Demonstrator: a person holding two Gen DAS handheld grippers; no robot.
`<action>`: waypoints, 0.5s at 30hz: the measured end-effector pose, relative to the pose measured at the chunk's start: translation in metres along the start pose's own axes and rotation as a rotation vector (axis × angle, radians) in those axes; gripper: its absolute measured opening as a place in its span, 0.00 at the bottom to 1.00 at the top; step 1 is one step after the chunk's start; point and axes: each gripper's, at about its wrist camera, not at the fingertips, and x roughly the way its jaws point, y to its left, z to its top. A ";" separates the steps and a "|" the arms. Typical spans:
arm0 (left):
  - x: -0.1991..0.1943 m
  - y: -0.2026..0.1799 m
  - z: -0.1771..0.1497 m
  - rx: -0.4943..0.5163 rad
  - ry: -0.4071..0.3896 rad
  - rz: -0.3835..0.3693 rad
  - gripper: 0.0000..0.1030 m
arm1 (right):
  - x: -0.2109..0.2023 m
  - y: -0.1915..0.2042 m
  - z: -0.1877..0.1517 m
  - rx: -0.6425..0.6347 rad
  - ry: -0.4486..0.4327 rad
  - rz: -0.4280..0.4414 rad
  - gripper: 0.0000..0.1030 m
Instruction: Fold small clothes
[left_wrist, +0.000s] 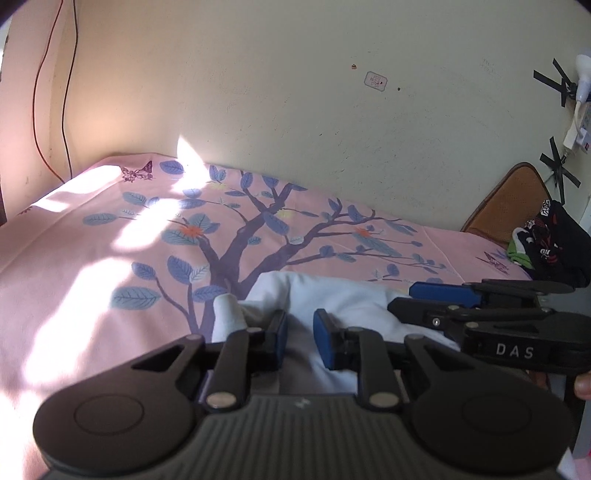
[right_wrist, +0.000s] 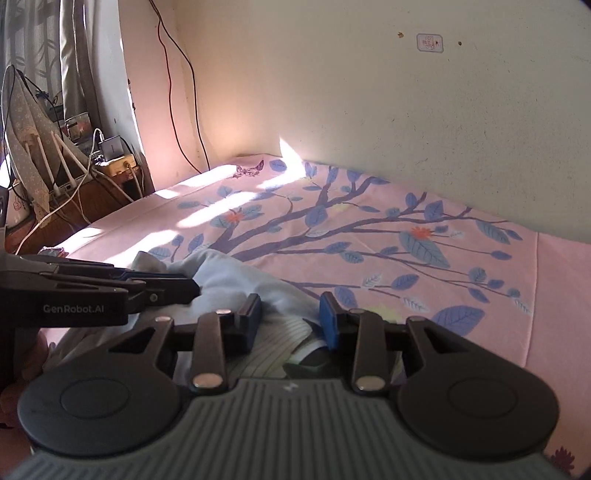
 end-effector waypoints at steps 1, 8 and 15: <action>-0.001 -0.002 0.000 0.007 -0.003 0.006 0.19 | -0.002 0.000 -0.002 0.001 -0.009 -0.001 0.37; -0.005 -0.009 -0.001 0.034 -0.026 0.033 0.21 | -0.009 0.007 -0.007 -0.015 -0.093 -0.059 0.40; -0.012 -0.005 -0.006 -0.033 -0.012 0.140 0.83 | -0.072 -0.011 -0.031 0.154 -0.249 -0.064 0.72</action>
